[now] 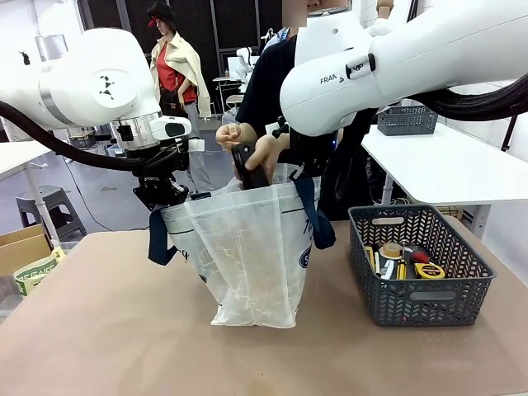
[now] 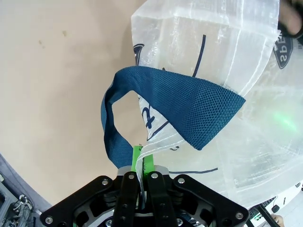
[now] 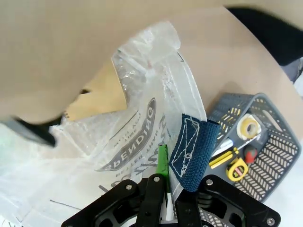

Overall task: Transfer purchased items from the store into the shopping bag.
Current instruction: Move the Reusable shopping bag to the right side of the table.

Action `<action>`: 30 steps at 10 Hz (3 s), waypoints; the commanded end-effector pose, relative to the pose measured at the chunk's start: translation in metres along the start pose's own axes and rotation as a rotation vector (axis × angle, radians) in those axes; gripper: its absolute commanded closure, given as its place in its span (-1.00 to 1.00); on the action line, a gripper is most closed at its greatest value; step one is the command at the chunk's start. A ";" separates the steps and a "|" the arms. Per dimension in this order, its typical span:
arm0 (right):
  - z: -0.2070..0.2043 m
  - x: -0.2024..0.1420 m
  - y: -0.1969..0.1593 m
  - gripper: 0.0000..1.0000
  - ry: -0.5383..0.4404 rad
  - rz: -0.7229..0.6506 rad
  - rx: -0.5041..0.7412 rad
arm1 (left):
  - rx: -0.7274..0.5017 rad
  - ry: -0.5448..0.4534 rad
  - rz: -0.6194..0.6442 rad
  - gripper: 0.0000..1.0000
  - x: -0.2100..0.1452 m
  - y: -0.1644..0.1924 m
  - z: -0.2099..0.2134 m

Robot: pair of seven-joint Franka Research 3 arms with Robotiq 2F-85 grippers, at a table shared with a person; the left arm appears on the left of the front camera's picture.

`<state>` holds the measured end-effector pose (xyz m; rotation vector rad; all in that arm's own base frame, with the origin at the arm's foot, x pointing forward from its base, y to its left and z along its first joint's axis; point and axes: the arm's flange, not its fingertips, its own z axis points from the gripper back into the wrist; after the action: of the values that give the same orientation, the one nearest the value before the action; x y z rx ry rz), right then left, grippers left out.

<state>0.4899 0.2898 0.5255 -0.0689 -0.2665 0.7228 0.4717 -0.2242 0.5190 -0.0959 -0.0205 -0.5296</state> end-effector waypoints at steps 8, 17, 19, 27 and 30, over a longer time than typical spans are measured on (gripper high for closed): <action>-0.001 0.000 -0.001 1.00 0.002 -0.001 -0.001 | 0.009 -0.003 -0.001 1.00 -0.001 0.001 0.002; -0.005 -0.001 -0.001 1.00 0.001 0.040 -0.024 | 0.124 -0.213 -0.085 1.00 0.004 -0.010 0.006; -0.006 -0.002 0.001 1.00 0.001 0.052 -0.034 | 0.111 -0.216 -0.103 1.00 0.001 -0.011 0.008; -0.008 -0.001 0.000 1.00 0.002 0.076 -0.039 | 0.080 -0.227 -0.226 1.00 -0.005 -0.010 0.011; -0.003 0.001 0.002 1.00 0.004 0.046 -0.001 | 0.101 -0.208 -0.211 1.00 0.004 -0.014 0.011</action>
<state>0.4902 0.2918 0.5224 -0.0773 -0.2618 0.7680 0.4687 -0.2365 0.5311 -0.0581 -0.2603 -0.7210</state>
